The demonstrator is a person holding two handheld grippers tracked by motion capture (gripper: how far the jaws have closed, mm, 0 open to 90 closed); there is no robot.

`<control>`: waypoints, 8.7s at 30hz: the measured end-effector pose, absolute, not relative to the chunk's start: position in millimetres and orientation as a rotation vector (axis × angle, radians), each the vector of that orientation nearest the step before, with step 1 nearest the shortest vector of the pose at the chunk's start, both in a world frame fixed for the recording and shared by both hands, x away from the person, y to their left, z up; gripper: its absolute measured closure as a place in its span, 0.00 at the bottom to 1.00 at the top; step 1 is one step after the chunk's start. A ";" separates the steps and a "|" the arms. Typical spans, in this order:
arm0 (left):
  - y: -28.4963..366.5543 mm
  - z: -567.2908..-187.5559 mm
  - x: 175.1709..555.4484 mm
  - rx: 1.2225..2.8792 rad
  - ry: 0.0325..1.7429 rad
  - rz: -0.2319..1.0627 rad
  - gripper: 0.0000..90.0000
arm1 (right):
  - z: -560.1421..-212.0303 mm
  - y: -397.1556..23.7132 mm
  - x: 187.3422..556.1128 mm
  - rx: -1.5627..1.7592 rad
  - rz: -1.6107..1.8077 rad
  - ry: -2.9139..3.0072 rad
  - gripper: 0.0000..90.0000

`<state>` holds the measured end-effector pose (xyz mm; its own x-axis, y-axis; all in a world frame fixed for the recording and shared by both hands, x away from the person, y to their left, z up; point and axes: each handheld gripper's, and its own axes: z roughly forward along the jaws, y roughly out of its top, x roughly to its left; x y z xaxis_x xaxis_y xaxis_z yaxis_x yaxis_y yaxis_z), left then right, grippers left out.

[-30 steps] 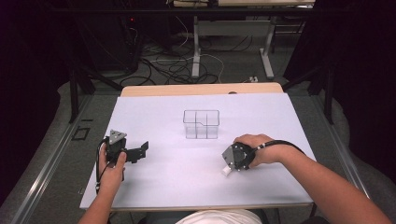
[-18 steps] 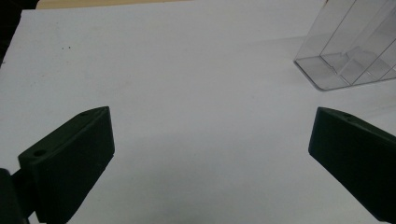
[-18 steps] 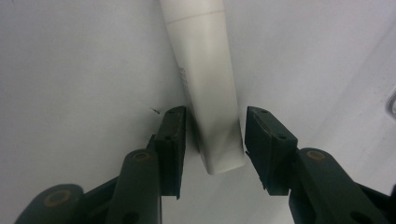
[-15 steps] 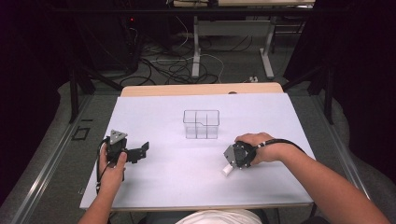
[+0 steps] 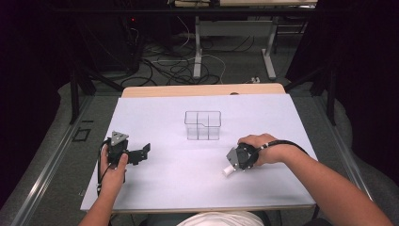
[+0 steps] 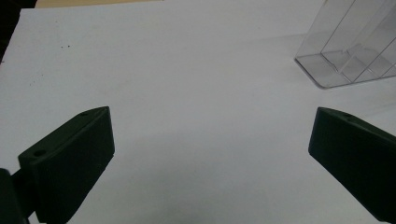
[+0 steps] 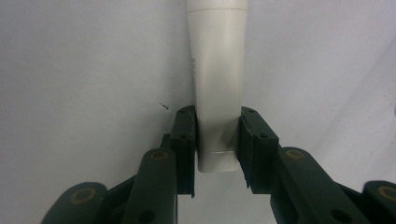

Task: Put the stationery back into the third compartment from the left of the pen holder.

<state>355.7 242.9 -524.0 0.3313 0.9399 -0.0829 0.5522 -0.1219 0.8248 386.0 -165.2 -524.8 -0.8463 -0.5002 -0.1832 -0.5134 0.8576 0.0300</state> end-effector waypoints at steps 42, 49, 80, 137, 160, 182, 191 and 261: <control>242.6 -523.7 356.3 1.762 1.330 0.566 0.00 | -498.1 -163.9 385.1 -0.344 0.483 2.844 0.79; 242.9 -523.6 355.7 1.742 1.322 0.529 0.00 | -489.9 -161.8 388.0 -0.135 0.619 2.834 0.79; 227.4 -502.2 348.8 1.693 1.189 0.507 0.02 | -486.7 -153.4 386.7 0.498 1.318 2.504 0.79; 87.1 -471.0 359.1 1.687 0.946 0.085 0.48 | -512.7 -163.5 365.3 0.762 1.649 2.174 0.79; 64.6 -475.5 364.3 1.644 0.970 0.040 0.63 | -517.2 -149.0 360.0 0.748 1.688 2.217 0.79; 63.8 -476.0 365.7 1.639 1.009 0.059 0.73 | -518.2 -148.0 359.6 0.759 1.693 2.239 0.79; 62.2 -476.2 364.8 1.652 1.012 0.086 0.74 | -519.4 -147.2 360.6 0.764 1.704 2.244 0.78; 33.6 -438.5 427.8 1.702 0.982 0.420 0.74 | -534.8 -174.4 384.2 1.035 1.340 2.238 0.00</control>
<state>427.8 33.6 -438.5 0.5973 0.7791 -0.1904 0.4005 -0.0841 0.9124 384.2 -174.4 -534.8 -0.6802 0.7287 0.0800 0.4146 0.2924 0.8617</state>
